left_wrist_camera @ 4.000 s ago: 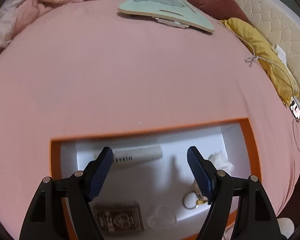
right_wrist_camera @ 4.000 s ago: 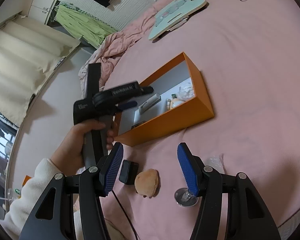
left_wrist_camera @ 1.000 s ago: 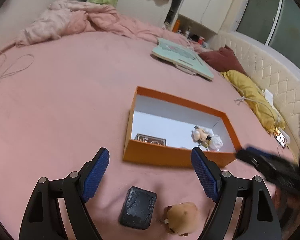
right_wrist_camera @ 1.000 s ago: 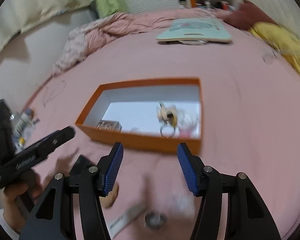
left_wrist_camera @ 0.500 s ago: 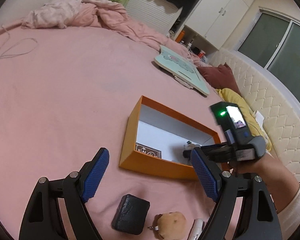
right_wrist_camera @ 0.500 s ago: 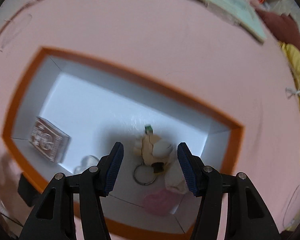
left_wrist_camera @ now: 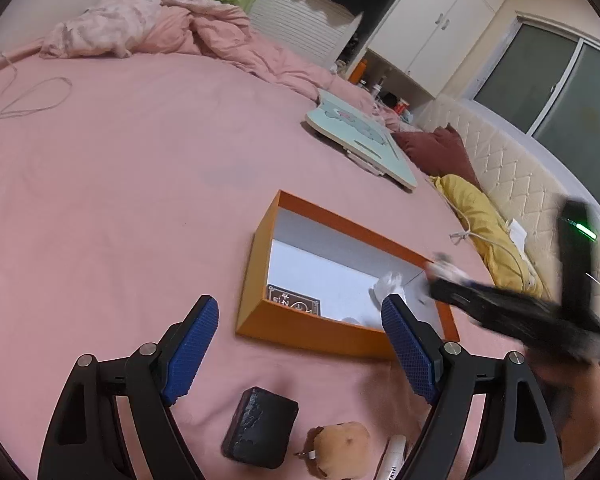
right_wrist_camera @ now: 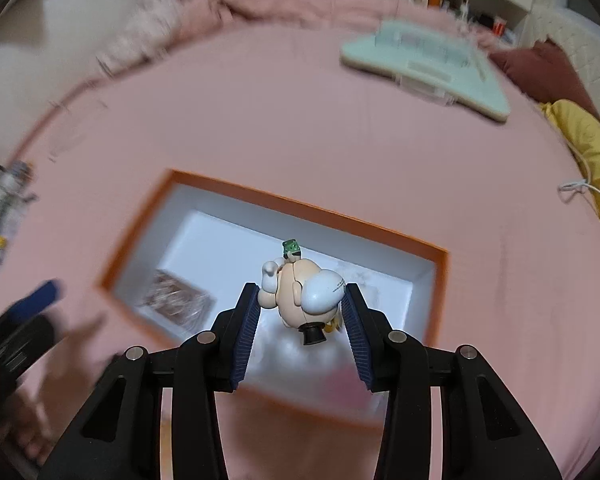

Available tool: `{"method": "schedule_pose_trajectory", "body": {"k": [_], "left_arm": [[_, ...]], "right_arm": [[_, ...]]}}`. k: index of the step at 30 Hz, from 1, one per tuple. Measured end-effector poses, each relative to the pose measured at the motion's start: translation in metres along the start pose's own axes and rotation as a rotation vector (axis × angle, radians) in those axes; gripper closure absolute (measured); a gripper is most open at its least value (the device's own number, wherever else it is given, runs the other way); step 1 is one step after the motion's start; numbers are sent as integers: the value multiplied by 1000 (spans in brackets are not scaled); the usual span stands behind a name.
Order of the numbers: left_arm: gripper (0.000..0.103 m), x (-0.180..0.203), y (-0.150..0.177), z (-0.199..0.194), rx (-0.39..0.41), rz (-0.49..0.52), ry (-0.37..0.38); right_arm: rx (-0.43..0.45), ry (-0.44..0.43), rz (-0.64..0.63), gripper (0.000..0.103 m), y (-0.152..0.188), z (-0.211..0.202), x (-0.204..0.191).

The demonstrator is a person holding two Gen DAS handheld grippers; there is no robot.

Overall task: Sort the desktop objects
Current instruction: 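Lift the figurine out and set it on the bedspread with right tool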

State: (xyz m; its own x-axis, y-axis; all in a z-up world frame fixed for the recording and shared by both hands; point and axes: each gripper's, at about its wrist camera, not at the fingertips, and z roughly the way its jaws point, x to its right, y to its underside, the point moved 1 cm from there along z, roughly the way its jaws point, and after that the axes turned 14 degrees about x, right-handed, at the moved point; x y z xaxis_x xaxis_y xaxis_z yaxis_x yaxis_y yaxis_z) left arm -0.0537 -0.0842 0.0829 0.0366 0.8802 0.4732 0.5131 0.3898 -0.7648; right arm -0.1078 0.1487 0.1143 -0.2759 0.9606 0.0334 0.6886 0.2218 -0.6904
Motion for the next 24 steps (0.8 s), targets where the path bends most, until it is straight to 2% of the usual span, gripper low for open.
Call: {"method": "schedule_pose_trajectory", "body": {"k": [5,8,11,14,18,21,24], "left_arm": [[20,0,1,0,-3,1,-3],[20,2,4,1,-11,24,-13],[20,4,8,2,-13,52,-27],[20,3,10,0,0,65,-44],[20,-2,9,-6,39,48,-42],[20,-1,9,-10,57,32,-12],[20,6,13,-10,45,51,26]], "right_arm": [[82,-36,118,59,41,-73,9],[3,-30,191,59,70,-82,13],[-138,40,238,59,101,-73,24],[-180,58,246,59,116,-72,19],[-137,55,266,59,123,-82,12],[-55,31,291,58,124,-95,18],[67,7,344,51,119,-112,26]]}}
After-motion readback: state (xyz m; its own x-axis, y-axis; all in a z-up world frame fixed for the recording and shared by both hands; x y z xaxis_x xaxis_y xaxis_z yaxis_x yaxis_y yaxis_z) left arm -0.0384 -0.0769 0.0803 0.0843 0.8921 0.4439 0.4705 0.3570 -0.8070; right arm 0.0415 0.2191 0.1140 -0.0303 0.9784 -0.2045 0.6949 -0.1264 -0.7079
